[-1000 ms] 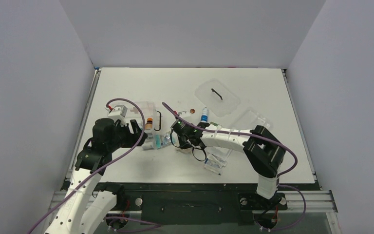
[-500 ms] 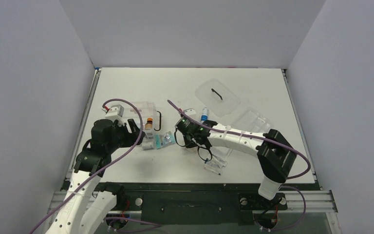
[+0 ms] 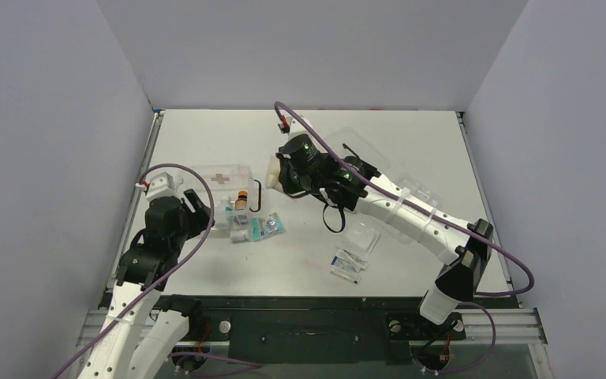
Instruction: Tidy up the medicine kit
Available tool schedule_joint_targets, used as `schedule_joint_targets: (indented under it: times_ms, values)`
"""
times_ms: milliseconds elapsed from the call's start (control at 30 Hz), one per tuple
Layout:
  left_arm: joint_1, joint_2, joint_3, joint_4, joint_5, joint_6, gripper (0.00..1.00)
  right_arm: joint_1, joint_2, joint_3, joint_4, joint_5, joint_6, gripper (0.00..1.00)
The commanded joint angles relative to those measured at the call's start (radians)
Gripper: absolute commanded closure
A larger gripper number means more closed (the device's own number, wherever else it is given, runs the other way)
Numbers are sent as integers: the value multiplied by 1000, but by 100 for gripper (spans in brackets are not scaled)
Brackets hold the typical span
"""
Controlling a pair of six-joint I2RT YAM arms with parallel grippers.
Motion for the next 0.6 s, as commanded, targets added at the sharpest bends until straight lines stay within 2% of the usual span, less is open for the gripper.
schedule_joint_targets:
  times_ms: [0,367,567]
  values:
    - [0,-18,54,-33,-185,-83,35,2,70,178,-3,-59,-62,100]
    - [1,-61,44,-31,-224,-96,35,23,375,590,6,-245,-80,100]
    - [1,-64,45,-34,-226,-96,35,31,464,629,97,-305,-60,100]
